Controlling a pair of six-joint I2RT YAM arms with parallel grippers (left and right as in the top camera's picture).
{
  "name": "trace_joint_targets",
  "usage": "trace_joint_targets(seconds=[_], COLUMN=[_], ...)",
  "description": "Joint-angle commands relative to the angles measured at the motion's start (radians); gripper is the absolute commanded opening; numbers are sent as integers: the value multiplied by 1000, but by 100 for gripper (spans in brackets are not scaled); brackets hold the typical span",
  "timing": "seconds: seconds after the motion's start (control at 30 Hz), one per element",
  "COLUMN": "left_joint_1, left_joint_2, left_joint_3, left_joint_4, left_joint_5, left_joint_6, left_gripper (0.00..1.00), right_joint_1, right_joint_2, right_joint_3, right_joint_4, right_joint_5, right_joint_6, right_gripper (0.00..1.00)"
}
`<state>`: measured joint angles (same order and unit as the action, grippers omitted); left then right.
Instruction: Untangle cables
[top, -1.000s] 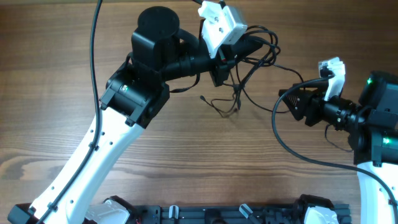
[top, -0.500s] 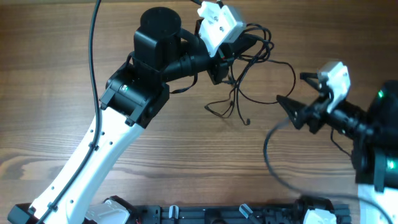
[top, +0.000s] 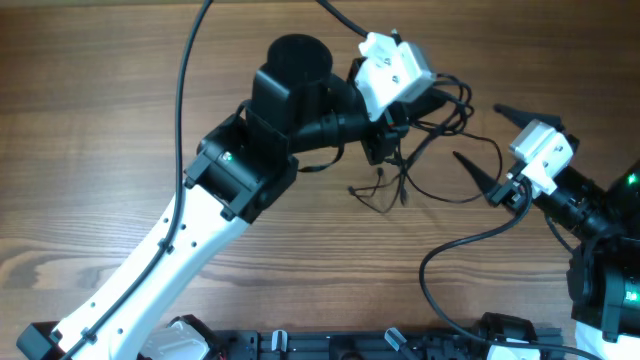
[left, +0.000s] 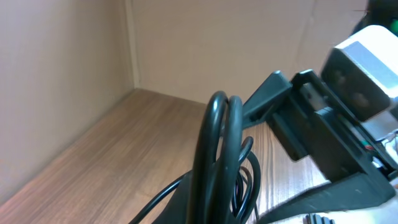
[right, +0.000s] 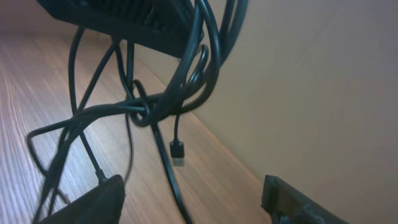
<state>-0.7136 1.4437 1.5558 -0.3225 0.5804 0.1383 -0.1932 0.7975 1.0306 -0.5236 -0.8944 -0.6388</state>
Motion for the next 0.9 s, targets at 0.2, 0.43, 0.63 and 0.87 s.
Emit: trace_joint_targets(seconds=[0.2, 0.43, 0.63, 0.87], left_joint_1=[-97, -75, -1, 94], left_joint_2=[10, 10, 10, 10], left_joint_3=[15, 15, 15, 15], left_joint_4=[23, 1, -91, -229], left_joint_5=[-115, -452, -697, -713], left_joint_6=[11, -162, -381, -416], left_gripper=[4, 4, 4, 4], right_joint_1=[0, 0, 0, -1], right_joint_2=[-3, -14, -65, -123], right_joint_3=[2, 2, 2, 2], right_joint_4=[-10, 0, 26, 38], right_joint_5=[-24, 220, 356, 564], right_joint_6=[50, 315, 447, 598], right_gripper=[4, 4, 4, 4])
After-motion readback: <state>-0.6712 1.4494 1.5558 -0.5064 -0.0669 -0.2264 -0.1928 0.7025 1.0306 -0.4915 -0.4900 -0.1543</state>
